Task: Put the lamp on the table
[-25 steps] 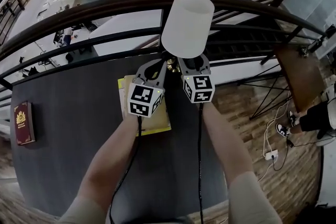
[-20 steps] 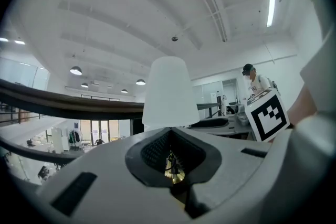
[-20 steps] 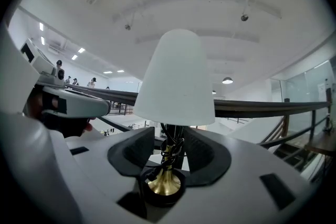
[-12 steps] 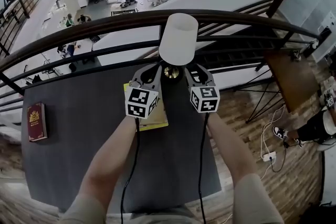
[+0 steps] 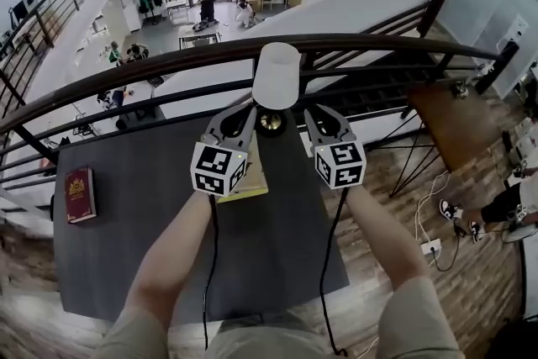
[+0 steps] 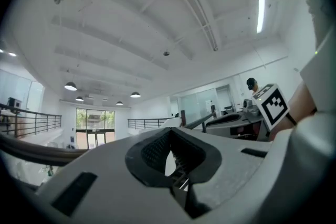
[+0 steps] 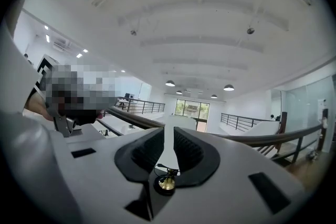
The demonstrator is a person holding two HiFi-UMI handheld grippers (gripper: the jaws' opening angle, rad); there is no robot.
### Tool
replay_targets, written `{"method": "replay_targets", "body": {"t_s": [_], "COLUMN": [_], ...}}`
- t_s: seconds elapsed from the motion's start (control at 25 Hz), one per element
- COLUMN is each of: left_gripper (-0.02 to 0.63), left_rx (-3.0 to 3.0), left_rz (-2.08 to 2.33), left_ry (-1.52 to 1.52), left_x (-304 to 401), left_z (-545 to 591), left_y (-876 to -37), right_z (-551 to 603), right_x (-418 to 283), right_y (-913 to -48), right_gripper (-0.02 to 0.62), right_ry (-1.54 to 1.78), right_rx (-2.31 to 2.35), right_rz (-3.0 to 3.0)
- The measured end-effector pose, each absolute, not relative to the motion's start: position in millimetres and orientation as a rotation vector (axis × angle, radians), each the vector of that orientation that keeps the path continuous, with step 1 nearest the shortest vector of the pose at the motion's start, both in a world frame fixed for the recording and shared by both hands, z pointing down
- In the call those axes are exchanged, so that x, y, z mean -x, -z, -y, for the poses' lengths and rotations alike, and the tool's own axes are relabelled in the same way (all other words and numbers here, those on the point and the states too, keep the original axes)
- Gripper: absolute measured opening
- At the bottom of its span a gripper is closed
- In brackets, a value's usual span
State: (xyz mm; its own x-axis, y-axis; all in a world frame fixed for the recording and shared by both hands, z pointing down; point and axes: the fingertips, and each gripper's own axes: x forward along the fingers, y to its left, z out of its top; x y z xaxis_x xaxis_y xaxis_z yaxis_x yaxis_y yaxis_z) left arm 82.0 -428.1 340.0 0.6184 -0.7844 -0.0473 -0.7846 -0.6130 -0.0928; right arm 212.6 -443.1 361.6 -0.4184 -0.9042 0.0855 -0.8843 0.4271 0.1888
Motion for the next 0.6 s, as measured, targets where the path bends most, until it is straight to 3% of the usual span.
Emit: {"method": "replay_targets", "body": {"t_s": [0.28, 0.6], "left_gripper": [0.006, 0.006], "left_rx": [2.714, 2.674], "left_rz": [-1.203, -1.265], "left_ry": [-0.061, -0.076], "left_x": [-81.1, -60.0], "left_z": [347.4, 277.9], "left_y": [-268.0, -249.0], "right_z": [356.5, 259.0], "right_x": [-210.1, -208.2], "right_y": [-278.6, -237.3], "right_gripper": [0.032, 0.029], "right_ry": [0.136, 0.12], "right_rx": [-1.554, -1.575], "right_rz": [2.626, 2.721]}}
